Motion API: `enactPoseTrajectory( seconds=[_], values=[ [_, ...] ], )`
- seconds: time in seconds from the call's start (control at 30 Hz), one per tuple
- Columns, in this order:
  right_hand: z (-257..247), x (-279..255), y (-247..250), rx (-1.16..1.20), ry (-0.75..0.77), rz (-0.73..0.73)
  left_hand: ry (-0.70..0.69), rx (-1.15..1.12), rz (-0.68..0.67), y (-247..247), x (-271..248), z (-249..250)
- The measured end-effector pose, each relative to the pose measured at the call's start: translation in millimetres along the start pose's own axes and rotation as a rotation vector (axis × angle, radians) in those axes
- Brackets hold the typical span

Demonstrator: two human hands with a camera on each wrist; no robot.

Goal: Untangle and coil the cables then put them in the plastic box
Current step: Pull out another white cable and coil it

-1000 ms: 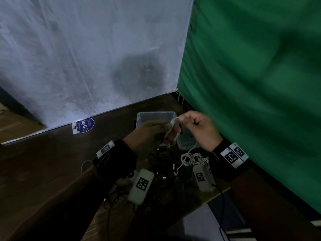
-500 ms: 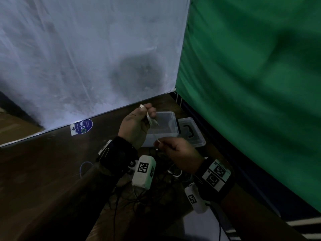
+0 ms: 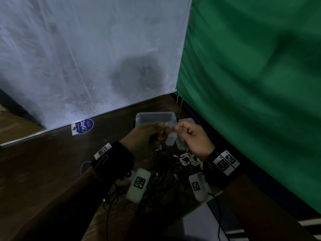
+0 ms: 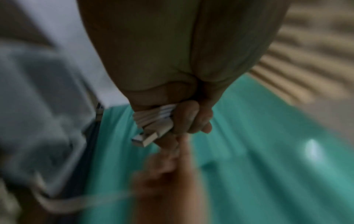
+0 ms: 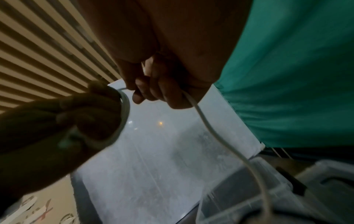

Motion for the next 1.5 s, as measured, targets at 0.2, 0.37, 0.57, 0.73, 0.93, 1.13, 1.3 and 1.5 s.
enactPoseTrajectory(
  seconds=[0.2, 0.37, 0.57, 0.73, 0.93, 1.13, 1.3, 1.5],
  values=[
    [37, -10, -21, 0.114, -0.165, -0.079, -0.161, -0.501, -0.094, 13, 3, 22],
    [37, -19, -34, -0.025, -0.152, -0.127, -0.222, -0.592, 0.102, 25, 8, 15],
    [22, -24, -39, -0.317, -0.063, -0.244, -0.284, -0.392, 0.336, 29, 17, -8],
    [1, -26, -28, -0.307, -0.022, -0.236, -0.347, 0.389, 0.438, 39, 17, -19],
    [-10, -15, 1, -0.322, 0.092, -0.058, -0.066, 0.7, 0.051, 10, -3, -20],
    [-6, -13, 9, -0.26, 0.05, -0.132, 0.002, 0.322, 0.125, -3, 1, -26],
    [-6, -19, 2, -0.014, -0.07, -0.29, 0.048, -0.188, -0.042, -11, -1, -21],
    [1, -13, 7, -0.294, -0.001, -0.236, 0.007, -0.296, -0.074, -14, -5, -23]
  ],
)
Point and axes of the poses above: each hand's wrist, its own x-axis towards the middle knuckle, its own y-axis out of the back of the hand, z = x × y, the point moved 1 cm from there along x, towards the middle knuckle, and after that the axes turned 4 degrees about -z, right-handed, at the moved point
